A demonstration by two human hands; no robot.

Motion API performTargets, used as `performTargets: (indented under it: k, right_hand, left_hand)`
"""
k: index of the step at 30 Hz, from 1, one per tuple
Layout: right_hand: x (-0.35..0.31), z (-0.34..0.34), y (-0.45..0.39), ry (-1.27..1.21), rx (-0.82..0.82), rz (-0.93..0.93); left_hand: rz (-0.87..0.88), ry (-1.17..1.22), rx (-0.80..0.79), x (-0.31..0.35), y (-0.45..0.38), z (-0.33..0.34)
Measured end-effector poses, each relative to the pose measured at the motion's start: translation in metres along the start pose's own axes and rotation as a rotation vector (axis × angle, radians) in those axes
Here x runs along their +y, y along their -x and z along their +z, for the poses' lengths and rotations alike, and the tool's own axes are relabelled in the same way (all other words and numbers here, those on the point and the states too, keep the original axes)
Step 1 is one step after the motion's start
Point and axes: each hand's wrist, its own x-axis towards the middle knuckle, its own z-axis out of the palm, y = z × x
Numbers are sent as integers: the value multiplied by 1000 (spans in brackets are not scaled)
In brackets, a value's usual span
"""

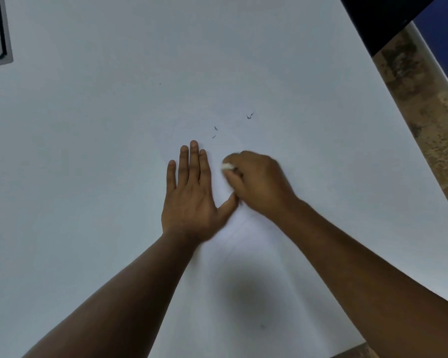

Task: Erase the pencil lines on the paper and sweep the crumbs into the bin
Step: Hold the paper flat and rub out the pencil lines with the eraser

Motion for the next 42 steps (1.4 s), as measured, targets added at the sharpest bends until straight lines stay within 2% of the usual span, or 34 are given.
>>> performTargets:
  k: [2, 4, 6, 8, 10, 12, 14, 18, 21, 23, 26, 28, 30, 33, 36, 38, 40, 42]
  right_hand:
    - [-10, 10, 0, 41, -69, -107]
    - [-5, 11, -5, 129, -56, -179]
    - [12, 4, -17, 275, 38, -187]
    - [37, -12, -37, 372, 175, -81]
    - [54, -29, -51, 336, 177, 59]
    - [57, -34, -55, 267, 157, 68]
    - [40, -27, -48, 204, 131, 24]
    - [1, -2, -22, 166, -49, -137]
    - [19, -8, -35, 338, 63, -148]
    - [40, -23, -52, 414, 108, -17]
    - [54, -31, -61, 285, 166, 56]
    - [40, -27, -53, 228, 143, 36]
    - [17, -15, -37, 183, 44, -45]
    - [0, -3, -19, 217, -42, -156]
    - [23, -10, -34, 374, 99, -141]
    - [44, -24, -49, 412, 156, -35]
    - [51, -28, -53, 338, 156, 15]
    - [41, -21, -46, 268, 124, -38]
  left_hand:
    - [7, -6, 4, -1, 1, 1]
    - [-1, -12, -5, -1, 0, 1]
    - [-15, -5, -8, 0, 0, 0]
    - [-22, 7, -6, 2, 0, -2]
    - [-23, 9, -5, 1, 0, -2]
    - [-25, 12, -8, 1, 0, -2]
    - [-26, 22, 0, 1, 1, -2]
    - [-19, 24, 11, 1, 0, -1]
    - [-25, 14, -4, 1, 0, 0]
    - [-24, 10, -13, 1, 0, -1]
    - [-22, 10, -8, 1, 0, -1]
    - [-25, 17, 0, 1, 0, 0]
    - [-24, 24, 17, 1, 0, 2]
    - [-24, 24, 8, 0, 0, 3]
    - [-27, 17, -5, 0, 0, 1]
    - [-26, 19, -9, 1, 0, 1]
    - [-26, 22, 1, 1, 0, 0]
    - [-25, 31, 7, 0, 0, 1]
